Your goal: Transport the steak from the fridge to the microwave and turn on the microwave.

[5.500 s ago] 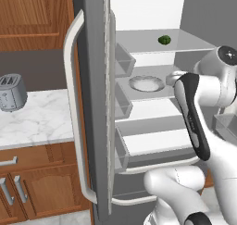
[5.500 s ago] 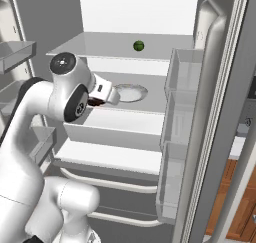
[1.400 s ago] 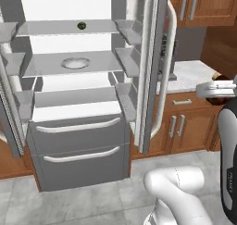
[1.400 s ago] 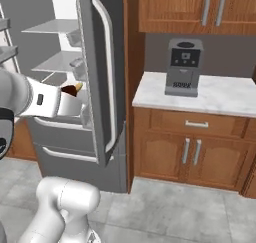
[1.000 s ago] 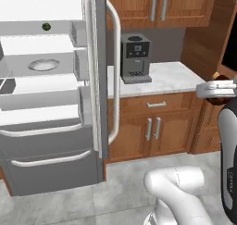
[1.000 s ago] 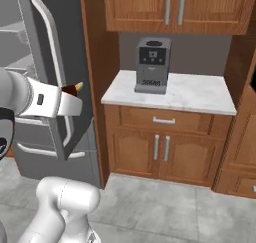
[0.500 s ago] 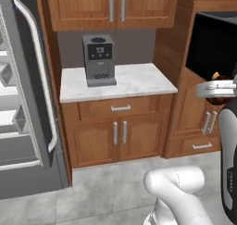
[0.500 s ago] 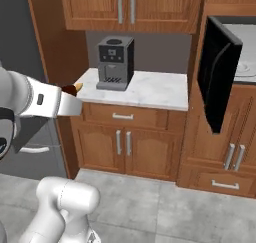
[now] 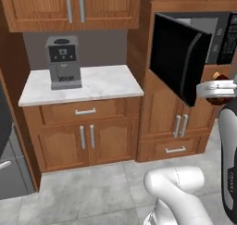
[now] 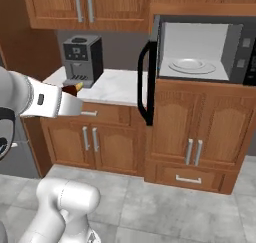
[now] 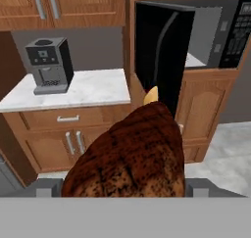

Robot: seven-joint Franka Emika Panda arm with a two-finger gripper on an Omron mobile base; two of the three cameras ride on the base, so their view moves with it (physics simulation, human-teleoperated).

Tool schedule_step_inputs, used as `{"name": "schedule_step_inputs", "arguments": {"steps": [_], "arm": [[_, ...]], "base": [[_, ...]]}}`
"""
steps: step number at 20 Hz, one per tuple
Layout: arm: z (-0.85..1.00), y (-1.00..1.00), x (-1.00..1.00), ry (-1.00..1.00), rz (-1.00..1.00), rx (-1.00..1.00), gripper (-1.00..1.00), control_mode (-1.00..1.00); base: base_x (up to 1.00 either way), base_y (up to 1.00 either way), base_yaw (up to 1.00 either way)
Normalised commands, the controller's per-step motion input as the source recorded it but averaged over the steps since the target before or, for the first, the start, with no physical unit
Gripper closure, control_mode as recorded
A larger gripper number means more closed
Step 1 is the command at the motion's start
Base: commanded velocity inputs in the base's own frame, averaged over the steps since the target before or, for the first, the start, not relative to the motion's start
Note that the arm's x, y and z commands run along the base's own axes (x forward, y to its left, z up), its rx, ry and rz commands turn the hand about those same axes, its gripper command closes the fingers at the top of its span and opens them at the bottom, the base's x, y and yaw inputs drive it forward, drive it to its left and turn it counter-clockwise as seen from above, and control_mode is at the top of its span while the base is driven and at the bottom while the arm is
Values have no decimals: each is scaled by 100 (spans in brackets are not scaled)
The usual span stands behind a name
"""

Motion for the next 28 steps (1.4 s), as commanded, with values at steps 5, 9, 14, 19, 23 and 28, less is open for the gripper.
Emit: {"name": "schedule_step_inputs", "arguments": {"steps": [5,9,14,19,23,28], "arm": [[0,0,0,0,0,0,100,100],[0,0,0,0,0,0,100,100],[0,0,0,0,0,0,100,100],[0,0,0,0,0,0,100,100],[0,0,0,0,0,0,100,100],[0,0,0,0,0,0,100,100]], "base": [[0,-77,0],[0,-66,0],[1,-55,0],[11,-43,0],[20,-27,0],[30,-21,6]]}}
